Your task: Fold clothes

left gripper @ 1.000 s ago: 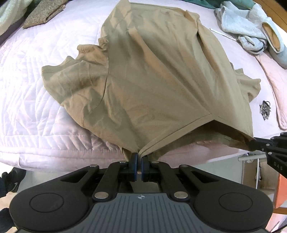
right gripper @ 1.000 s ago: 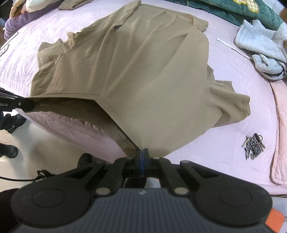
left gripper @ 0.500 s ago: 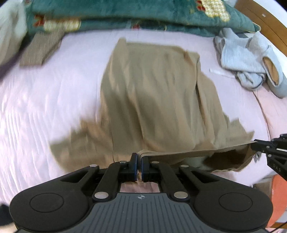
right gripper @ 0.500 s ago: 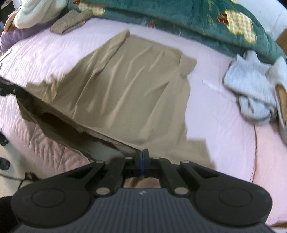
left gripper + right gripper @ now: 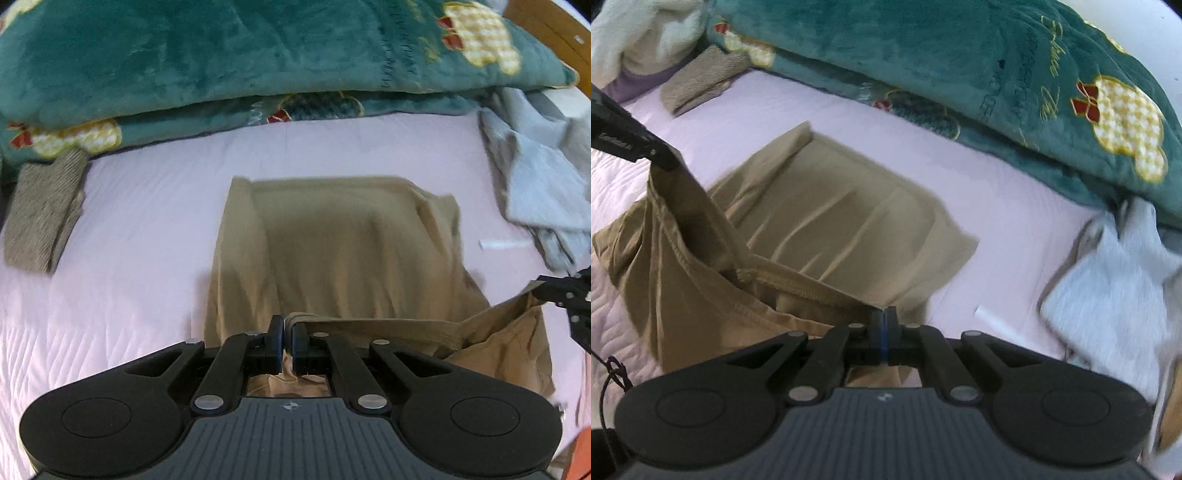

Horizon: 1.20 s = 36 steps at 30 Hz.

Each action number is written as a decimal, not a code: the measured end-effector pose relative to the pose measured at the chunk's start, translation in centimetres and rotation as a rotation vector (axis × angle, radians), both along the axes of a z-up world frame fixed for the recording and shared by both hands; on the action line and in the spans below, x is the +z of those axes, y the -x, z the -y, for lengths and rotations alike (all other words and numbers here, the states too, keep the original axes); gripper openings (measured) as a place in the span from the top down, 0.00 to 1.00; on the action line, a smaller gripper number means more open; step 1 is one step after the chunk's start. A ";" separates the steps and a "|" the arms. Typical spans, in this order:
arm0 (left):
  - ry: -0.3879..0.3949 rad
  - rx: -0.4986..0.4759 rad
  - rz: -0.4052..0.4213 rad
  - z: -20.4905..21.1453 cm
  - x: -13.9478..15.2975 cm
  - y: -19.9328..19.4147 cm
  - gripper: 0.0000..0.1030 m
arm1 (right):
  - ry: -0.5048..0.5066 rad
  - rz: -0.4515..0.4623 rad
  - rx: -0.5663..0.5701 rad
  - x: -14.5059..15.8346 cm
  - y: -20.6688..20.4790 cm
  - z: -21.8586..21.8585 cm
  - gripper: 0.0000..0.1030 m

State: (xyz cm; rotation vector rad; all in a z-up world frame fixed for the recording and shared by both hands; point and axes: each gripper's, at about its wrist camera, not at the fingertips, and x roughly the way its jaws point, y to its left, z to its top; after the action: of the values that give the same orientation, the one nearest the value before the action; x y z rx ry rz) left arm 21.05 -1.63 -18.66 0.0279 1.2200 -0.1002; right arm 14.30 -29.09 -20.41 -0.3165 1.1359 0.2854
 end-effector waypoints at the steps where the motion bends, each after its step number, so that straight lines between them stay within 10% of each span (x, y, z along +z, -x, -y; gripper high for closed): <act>1: 0.002 -0.001 0.000 0.0 -0.4 -1.5 0.95 | 0.011 0.004 0.006 -0.4 -1.1 0.1 1.00; 10: 0.007 -0.005 0.001 0.0 -5.2 -12.1 0.94 | 0.026 -0.011 -0.027 -5.3 -10.4 1.1 1.00; 15: -0.029 -0.025 -0.024 -0.9 -8.8 -15.6 0.74 | 0.043 -0.050 -0.043 -8.4 -13.5 1.2 0.95; 19: -0.058 -0.028 -0.031 -0.9 -10.5 -16.5 0.51 | 0.021 -0.088 -0.106 -9.9 -14.4 2.2 0.70; 36: -0.081 -0.059 -0.082 0.2 -8.4 -14.7 0.29 | -0.077 -0.128 -0.076 -7.3 -13.2 2.9 0.64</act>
State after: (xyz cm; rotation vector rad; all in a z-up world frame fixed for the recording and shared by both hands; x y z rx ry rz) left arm 35.80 -1.88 -27.03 0.1318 1.3047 -0.1040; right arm 27.48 -31.95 -27.71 -0.1881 1.2568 0.2849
